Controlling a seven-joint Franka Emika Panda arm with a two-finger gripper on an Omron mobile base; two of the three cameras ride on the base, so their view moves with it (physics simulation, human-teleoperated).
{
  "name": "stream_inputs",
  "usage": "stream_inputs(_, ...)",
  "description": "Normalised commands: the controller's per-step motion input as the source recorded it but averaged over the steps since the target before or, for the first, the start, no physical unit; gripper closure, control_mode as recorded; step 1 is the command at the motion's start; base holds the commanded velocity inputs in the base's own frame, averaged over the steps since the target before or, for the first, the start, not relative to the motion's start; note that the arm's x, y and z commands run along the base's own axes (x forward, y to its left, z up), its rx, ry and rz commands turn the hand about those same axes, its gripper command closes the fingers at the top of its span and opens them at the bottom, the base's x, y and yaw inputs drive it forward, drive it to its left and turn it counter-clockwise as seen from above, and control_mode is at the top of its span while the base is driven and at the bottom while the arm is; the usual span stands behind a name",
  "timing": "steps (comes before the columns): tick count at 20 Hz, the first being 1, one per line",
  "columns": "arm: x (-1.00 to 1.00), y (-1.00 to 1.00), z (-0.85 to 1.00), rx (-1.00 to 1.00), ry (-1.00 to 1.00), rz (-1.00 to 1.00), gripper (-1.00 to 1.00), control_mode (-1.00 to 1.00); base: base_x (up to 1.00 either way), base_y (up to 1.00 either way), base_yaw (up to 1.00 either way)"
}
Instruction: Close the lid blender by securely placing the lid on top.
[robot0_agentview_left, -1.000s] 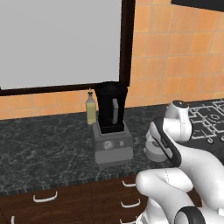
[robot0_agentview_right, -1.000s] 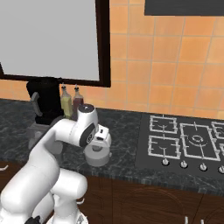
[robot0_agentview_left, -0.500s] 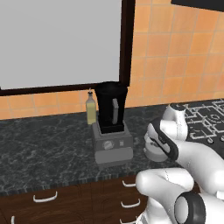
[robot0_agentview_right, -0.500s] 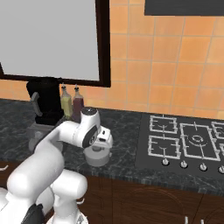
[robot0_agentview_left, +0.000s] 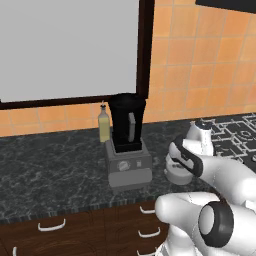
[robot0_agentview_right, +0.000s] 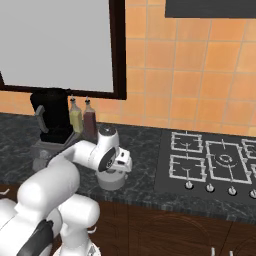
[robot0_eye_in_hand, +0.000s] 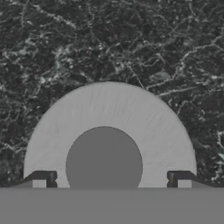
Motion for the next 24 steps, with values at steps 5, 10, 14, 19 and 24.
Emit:
stream_inputs(5,0.10,0.00,-0.32,0.00,0.00,0.00,1.00,-1.00,0.00,0.00,0.00)
stream_inputs(10,0.02,0.07,-0.31,0.00,0.01,0.00,1.00,-1.00,0.00,0.00,0.00)
stream_inputs(14,-0.06,0.30,-0.34,-0.01,0.05,0.00,1.00,-1.00,0.00,0.00,0.00)
stream_inputs(19,-0.21,0.38,-0.37,-0.02,0.02,0.00,1.00,-1.00,0.00,0.00,0.00)
stream_inputs(24,-0.11,0.13,-0.25,0.00,0.00,0.00,1.00,-1.00,0.00,0.00,0.00)
